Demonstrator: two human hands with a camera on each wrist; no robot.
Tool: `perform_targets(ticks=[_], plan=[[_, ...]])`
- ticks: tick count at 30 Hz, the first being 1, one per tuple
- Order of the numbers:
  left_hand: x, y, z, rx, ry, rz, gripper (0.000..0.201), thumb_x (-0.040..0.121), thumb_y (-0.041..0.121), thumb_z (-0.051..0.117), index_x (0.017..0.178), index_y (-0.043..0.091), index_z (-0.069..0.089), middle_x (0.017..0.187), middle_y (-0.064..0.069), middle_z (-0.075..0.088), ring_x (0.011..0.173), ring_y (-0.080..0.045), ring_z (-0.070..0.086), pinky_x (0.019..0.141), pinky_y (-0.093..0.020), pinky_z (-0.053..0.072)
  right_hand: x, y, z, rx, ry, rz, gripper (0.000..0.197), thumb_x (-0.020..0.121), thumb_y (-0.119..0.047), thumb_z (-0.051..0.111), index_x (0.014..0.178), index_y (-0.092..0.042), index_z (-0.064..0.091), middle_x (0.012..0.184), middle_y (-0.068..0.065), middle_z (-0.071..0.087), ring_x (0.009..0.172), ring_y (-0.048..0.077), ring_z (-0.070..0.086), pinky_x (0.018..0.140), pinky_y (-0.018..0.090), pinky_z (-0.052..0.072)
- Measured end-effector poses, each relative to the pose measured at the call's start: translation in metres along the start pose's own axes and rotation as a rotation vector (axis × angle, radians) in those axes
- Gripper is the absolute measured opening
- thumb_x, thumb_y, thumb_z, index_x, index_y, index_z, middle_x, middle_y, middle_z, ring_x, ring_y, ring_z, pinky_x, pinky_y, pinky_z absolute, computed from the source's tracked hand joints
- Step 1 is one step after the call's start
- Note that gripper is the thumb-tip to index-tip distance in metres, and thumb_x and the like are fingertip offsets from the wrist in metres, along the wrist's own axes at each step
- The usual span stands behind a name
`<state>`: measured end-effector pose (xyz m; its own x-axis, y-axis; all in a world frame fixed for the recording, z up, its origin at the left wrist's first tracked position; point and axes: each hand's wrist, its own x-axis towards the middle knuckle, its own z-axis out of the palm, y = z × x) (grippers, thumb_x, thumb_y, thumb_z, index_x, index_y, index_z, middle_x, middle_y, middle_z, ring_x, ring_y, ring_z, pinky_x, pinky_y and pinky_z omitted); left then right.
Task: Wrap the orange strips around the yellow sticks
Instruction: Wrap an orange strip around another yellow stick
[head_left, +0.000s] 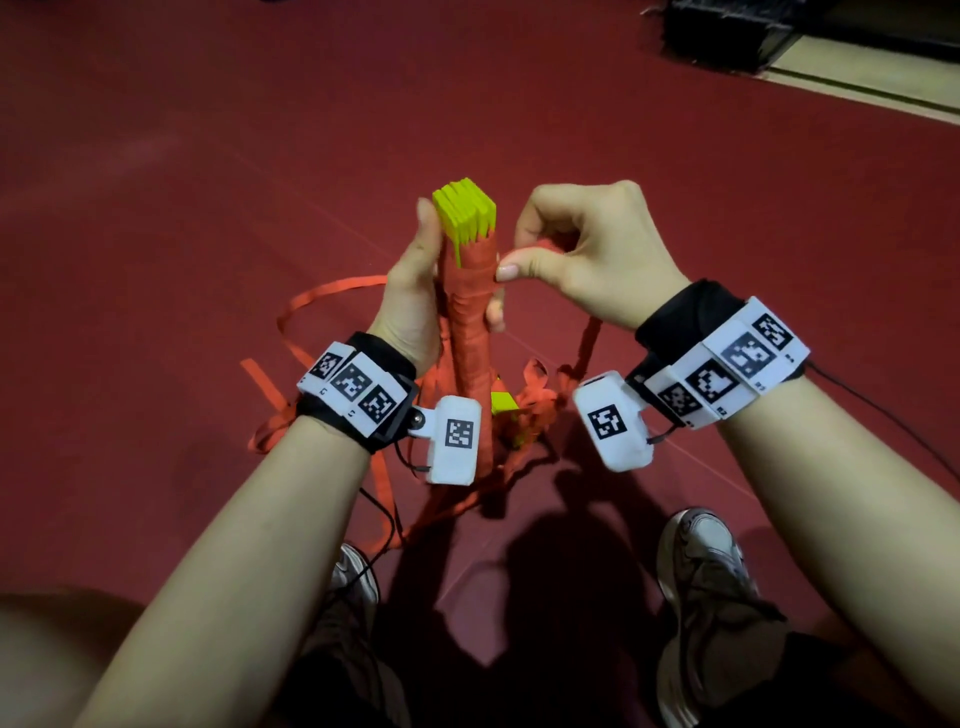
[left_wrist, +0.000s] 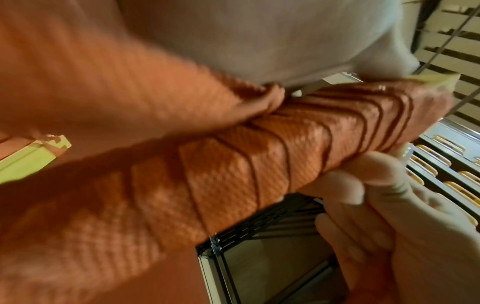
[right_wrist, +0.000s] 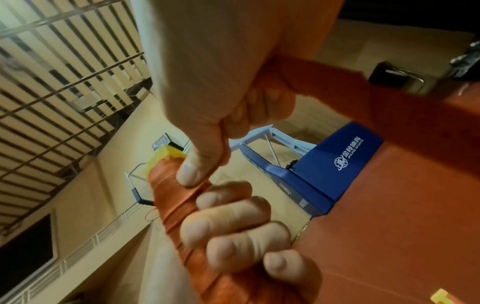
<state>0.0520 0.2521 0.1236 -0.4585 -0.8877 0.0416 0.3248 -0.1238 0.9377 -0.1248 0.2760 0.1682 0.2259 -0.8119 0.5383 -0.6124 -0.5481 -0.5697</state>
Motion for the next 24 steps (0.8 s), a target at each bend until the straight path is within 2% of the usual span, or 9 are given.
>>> perform_targets(ticks=[5,8,10,11,13,15,18,22,24], plan=[[-0.002,0.005,0.008,0.109,-0.175,-0.155,0.092,0.062,0.103,0.027,0.051,0.019,0.063,0.047,-0.003,0.052,0.038,-0.020,0.049,0.057,-0.032,0.050,-0.001,-0.010,0.000,0.247,-0.145,0.058,0.039,0.074,-0.024,0.086,0.108,-0.018,0.068,0.056,0.004,0.040,0.051,0.008,0.032,0.056,0.025,0.032],[-0.001,0.003,0.010,0.207,0.047,-0.174,0.082,0.104,0.061,0.010,0.066,0.017,0.067,0.053,-0.001,0.063,0.049,-0.020,0.062,0.057,-0.030,0.055,-0.006,-0.015,0.002,0.355,-0.249,0.023,0.057,0.085,-0.011,0.078,0.134,-0.030,0.057,0.061,0.013,0.046,0.049,0.004,0.054,0.059,0.020,0.049],[0.000,0.003,0.011,0.236,0.235,-0.076,0.056,0.110,0.043,0.026,0.081,0.018,0.066,0.067,0.006,0.072,0.069,-0.013,0.071,0.072,-0.031,0.059,-0.006,-0.015,0.007,0.211,-0.198,-0.020,0.034,0.089,-0.018,0.073,0.121,-0.029,0.064,0.061,0.001,0.047,0.057,0.009,0.047,0.065,0.023,0.047],[0.001,0.003,0.010,0.224,0.268,-0.025,0.061,0.107,0.050,0.026,0.080,0.017,0.070,0.074,0.002,0.074,0.078,-0.017,0.071,0.082,-0.037,0.058,-0.007,-0.012,0.010,0.144,-0.172,-0.026,0.016,0.090,-0.024,0.071,0.106,-0.025,0.068,0.064,0.000,0.051,0.059,0.017,0.044,0.064,0.028,0.044],[0.003,0.003,0.004,0.324,0.335,0.158,0.069,0.099,0.062,0.029,0.078,0.011,0.072,0.080,-0.010,0.073,0.083,-0.027,0.069,0.088,-0.047,0.053,-0.007,-0.008,0.012,0.094,-0.125,0.019,0.024,0.091,-0.033,0.068,0.102,-0.011,0.072,0.066,0.003,0.056,0.059,0.022,0.044,0.061,0.035,0.042],[0.002,0.007,0.000,0.568,0.478,0.367,0.063,0.098,0.060,0.037,0.078,0.003,0.055,0.071,-0.008,0.058,0.070,-0.022,0.056,0.071,-0.048,0.046,-0.006,-0.005,0.013,0.066,-0.093,0.009,0.031,0.090,-0.037,0.068,0.103,-0.009,0.073,0.061,-0.001,0.052,0.057,0.013,0.039,0.059,0.034,0.038],[-0.004,0.013,0.003,0.707,0.639,0.517,0.051,0.098,0.056,0.037,0.062,0.019,0.038,0.058,0.013,0.036,0.060,-0.006,0.032,0.058,-0.036,0.029,-0.005,-0.007,0.015,-0.033,-0.058,0.024,0.036,0.088,-0.047,0.065,0.096,-0.012,0.071,0.056,-0.002,0.054,0.054,0.018,0.046,0.061,0.039,0.045],[-0.011,0.005,0.011,0.671,0.560,0.530,0.046,0.095,0.058,0.041,0.071,0.020,0.050,0.063,-0.004,0.049,0.065,-0.008,0.043,0.063,-0.039,0.041,-0.005,-0.010,0.017,-0.148,0.052,0.094,0.038,0.087,-0.053,0.059,0.081,-0.016,0.065,0.053,-0.010,0.046,0.062,0.030,0.050,0.064,0.042,0.046],[-0.013,-0.005,0.015,0.685,0.469,0.515,0.024,0.092,0.052,0.055,0.084,0.029,0.056,0.073,0.003,0.061,0.071,-0.005,0.052,0.069,-0.036,0.046,-0.004,-0.012,0.015,-0.174,0.048,0.074,0.032,0.087,-0.044,0.056,0.082,-0.013,0.065,0.059,-0.008,0.048,0.065,0.035,0.053,0.064,0.041,0.045]])
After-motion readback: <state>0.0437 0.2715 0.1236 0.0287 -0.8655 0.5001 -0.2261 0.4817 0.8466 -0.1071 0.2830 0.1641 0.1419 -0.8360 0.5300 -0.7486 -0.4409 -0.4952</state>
